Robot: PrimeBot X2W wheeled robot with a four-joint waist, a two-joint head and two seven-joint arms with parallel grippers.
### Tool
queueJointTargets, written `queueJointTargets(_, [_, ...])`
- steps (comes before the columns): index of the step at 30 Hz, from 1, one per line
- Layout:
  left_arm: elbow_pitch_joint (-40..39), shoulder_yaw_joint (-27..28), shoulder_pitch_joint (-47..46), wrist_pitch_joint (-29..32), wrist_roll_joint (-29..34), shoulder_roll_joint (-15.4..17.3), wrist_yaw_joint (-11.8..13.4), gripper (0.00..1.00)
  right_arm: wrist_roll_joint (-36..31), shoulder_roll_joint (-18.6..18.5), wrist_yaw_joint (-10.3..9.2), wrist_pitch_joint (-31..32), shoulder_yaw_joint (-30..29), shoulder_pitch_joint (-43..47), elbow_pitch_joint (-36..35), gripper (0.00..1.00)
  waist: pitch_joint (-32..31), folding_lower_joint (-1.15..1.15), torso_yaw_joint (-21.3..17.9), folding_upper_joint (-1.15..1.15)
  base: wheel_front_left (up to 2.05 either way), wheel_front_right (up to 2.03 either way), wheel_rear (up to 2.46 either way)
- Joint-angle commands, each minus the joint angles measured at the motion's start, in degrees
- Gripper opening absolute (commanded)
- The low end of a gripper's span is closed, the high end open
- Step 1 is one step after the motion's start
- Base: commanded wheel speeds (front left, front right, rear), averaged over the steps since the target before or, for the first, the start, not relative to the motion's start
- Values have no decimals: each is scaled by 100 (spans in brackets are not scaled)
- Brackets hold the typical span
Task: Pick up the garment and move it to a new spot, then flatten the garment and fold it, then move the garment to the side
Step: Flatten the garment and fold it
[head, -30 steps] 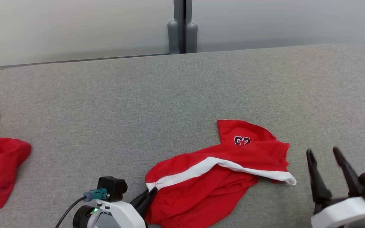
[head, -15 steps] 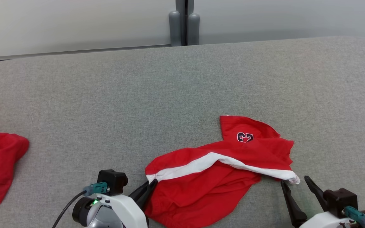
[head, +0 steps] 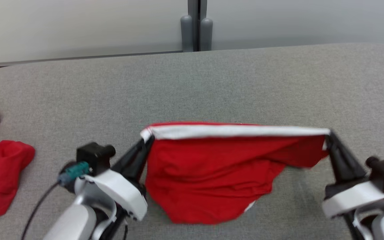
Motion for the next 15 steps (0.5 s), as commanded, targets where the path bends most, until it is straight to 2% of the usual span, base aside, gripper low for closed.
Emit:
queueJointTargets(1, [-87,59,-167,-39,61,63,-11,0,45,-99,-2,-58,-38,-153,-159,0,-59,0,-17,0,0,0,0])
queueJointTargets(9, [-811,410,-1024,-353,371,208,130,0,78,-665,-3,288,-179,-1075,-1320,0,-495,0,-91,0,0,0,0])
queueJointTargets(15, [-1002,443,-1335,-375,493,209,204,0,232,-675,-2,549,-271,-1472,-1686,0,-776,0,-113,0,0,0,0])
